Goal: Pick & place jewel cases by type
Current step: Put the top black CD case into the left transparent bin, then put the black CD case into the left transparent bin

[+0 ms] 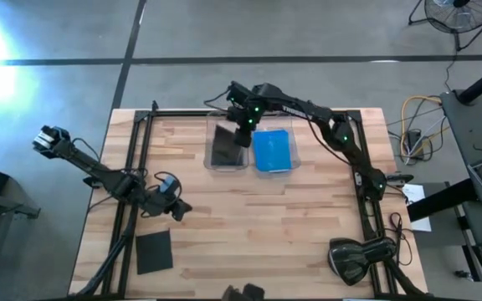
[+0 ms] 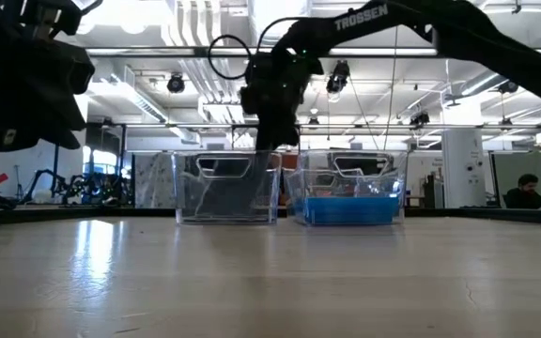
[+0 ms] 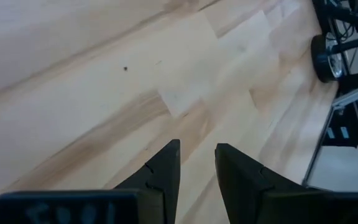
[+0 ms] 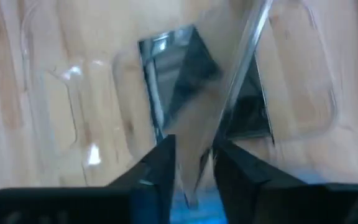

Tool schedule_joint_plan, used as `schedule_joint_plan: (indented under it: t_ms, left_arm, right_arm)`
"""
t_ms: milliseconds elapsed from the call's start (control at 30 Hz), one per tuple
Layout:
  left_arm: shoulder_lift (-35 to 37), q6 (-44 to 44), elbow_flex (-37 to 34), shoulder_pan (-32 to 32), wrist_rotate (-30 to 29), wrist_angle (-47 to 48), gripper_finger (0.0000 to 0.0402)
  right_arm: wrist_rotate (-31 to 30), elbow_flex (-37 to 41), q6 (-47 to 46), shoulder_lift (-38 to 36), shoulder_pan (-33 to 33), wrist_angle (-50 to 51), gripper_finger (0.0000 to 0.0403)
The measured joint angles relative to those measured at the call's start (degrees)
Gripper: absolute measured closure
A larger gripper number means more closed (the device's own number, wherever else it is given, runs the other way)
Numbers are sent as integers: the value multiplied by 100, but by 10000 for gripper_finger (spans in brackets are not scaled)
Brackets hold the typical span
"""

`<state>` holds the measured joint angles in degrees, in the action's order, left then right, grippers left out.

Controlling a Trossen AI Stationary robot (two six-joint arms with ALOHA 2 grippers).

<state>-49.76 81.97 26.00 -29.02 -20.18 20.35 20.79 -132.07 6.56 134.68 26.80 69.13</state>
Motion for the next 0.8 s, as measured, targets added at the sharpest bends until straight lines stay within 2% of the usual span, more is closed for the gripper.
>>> schedule_joint_plan:
  t_ms: [67,167,267,333,533,667,800]
  left_arm:
    - [-2,64,5,-48,0,13,319]
    - [-5,71,42,-133,0,94,319]
    - [-2,55,127,-264,81,496,319]
    - [-2,4,212,-351,372,904,319]
    - [-226,-796,280,-839,1707,1521,319]
    - [-568,-1387,282,-1319,1863,1377,319]
    - [-1021,-1720,284,-1666,1946,1377,319]
  right_arm:
    - [-321,25,-21,-28,28,179,271]
    - [-1423,51,-129,-128,-37,22,237]
    - [-2593,50,-123,-422,-268,-421,222]
    - [-3096,44,-20,-599,-481,-640,219]
    - [-2806,85,75,-780,-1254,-763,218]
    - [-2760,210,-22,-821,-1856,-650,218]
    - [-2765,630,-678,-821,-2313,-581,218]
